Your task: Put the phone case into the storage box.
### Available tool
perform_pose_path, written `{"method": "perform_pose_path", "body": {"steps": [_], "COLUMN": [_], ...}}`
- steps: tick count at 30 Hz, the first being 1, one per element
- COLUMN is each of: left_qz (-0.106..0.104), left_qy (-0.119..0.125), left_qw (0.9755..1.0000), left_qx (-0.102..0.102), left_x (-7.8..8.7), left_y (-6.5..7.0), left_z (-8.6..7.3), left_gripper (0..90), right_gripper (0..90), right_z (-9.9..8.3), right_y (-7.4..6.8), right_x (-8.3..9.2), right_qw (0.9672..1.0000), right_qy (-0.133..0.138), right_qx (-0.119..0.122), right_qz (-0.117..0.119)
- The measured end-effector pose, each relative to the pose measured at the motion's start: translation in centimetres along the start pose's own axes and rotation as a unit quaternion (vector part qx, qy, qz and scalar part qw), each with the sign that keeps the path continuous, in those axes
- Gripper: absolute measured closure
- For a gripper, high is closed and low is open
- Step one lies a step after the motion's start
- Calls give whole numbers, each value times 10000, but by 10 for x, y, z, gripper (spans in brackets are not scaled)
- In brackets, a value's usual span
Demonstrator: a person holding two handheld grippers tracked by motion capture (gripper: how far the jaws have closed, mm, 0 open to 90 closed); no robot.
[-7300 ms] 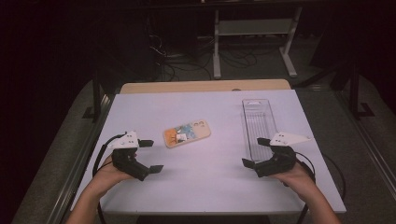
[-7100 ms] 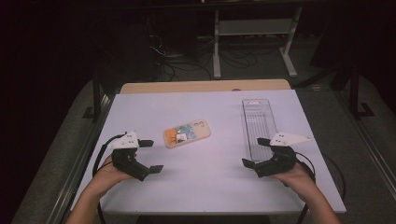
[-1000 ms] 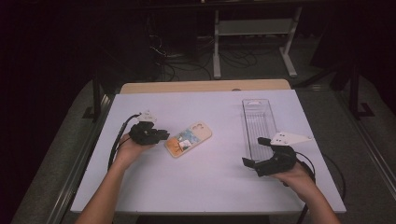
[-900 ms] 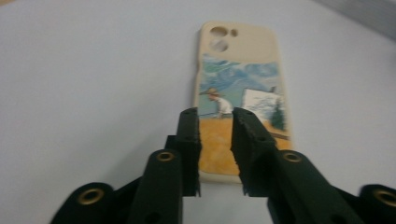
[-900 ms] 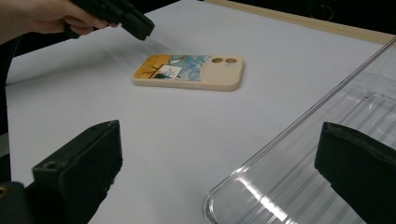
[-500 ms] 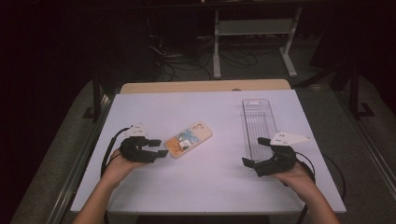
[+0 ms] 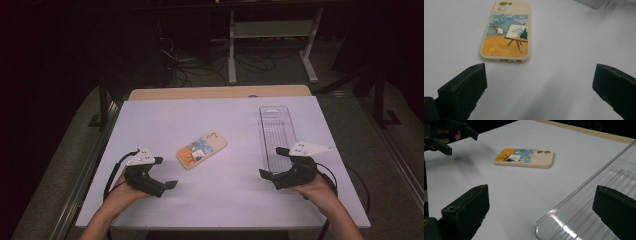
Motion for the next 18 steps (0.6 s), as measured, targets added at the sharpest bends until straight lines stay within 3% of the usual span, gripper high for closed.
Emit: {"method": "perform_pose_path", "body": {"steps": [18], "left_qz": [-101], "left_qy": [-100], "left_qw": [9998], "left_qx": [-109], "left_x": [-2], "left_y": [4], "left_z": [4], "left_gripper": [0], "right_gripper": [6], "right_z": [0], "right_y": [0], "right_x": [-2], "right_qw": [10000], "right_qy": [-53], "right_qx": [44], "right_qz": [47]}}
Point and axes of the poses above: each handheld gripper's, and its own axes: x roughly backward along the jaws, z roughly out of its top, y roughly to its right, the point moved 10 cm from there along -x, roughly forward along the jaws, and after that the axes turned 7 degrees about x, right-handed, at the moved point
